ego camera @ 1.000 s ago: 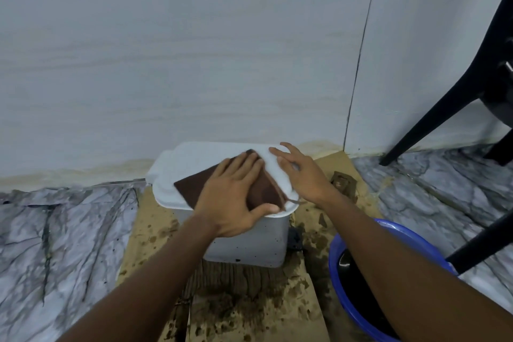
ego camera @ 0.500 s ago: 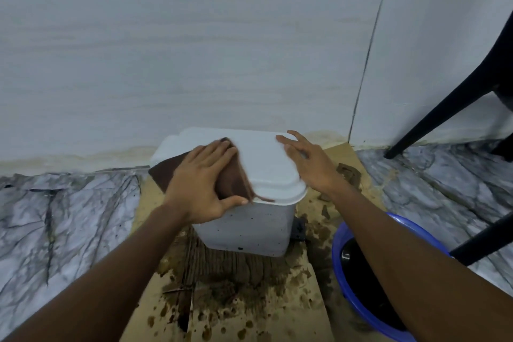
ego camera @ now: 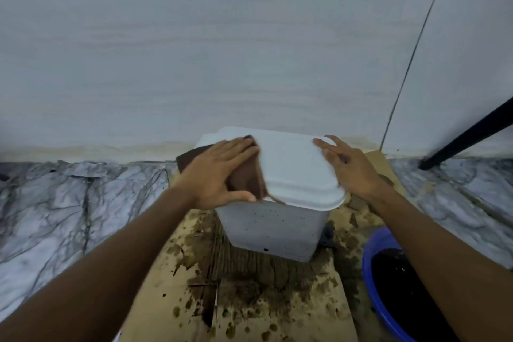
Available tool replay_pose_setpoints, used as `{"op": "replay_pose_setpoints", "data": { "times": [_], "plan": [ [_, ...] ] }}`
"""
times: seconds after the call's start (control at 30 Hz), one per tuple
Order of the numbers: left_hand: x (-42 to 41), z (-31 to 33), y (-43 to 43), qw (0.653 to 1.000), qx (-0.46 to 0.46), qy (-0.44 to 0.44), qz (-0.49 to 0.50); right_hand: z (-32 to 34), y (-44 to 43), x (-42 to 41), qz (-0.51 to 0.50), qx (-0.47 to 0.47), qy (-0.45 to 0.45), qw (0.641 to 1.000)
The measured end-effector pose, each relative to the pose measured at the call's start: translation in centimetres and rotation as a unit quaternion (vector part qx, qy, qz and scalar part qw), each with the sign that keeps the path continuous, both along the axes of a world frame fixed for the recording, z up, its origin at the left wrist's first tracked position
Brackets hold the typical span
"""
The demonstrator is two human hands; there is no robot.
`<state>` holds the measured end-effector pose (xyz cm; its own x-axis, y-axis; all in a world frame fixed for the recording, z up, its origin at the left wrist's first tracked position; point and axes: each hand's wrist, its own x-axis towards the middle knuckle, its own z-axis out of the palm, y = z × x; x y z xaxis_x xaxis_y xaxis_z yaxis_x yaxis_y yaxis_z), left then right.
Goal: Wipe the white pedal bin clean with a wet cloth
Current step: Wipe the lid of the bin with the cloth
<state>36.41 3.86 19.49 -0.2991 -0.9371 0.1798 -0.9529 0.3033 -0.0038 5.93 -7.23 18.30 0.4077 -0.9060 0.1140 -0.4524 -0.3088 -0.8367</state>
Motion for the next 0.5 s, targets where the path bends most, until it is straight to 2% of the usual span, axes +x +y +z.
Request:
{"op": "replay_pose_setpoints", "data": {
  "times": [0.13,0.3,0.4,0.5],
  "plan": [
    [1.6,-0.6,0.6,0.999,-0.009,0.022,0.038,0.1,0.4,0.5,-0.010,0.015,-0.025,1.000],
    [-6.6,-1.0,0.7,0.996,-0.061,0.008,0.063,-0.3,0.4,0.6,-0.012,-0.004,-0.008,1.000],
    [-12.6,-1.4,-0.2,0.997,-0.051,0.035,0.050,-0.5,0.3,0.2,-0.011,-0.039,0.020,0.999],
    [-13.3,-0.9,-0.9,0.999,-0.033,0.028,0.019,-0.5,0.3,0.0,0.008,-0.050,0.020,0.999]
  ]
}}
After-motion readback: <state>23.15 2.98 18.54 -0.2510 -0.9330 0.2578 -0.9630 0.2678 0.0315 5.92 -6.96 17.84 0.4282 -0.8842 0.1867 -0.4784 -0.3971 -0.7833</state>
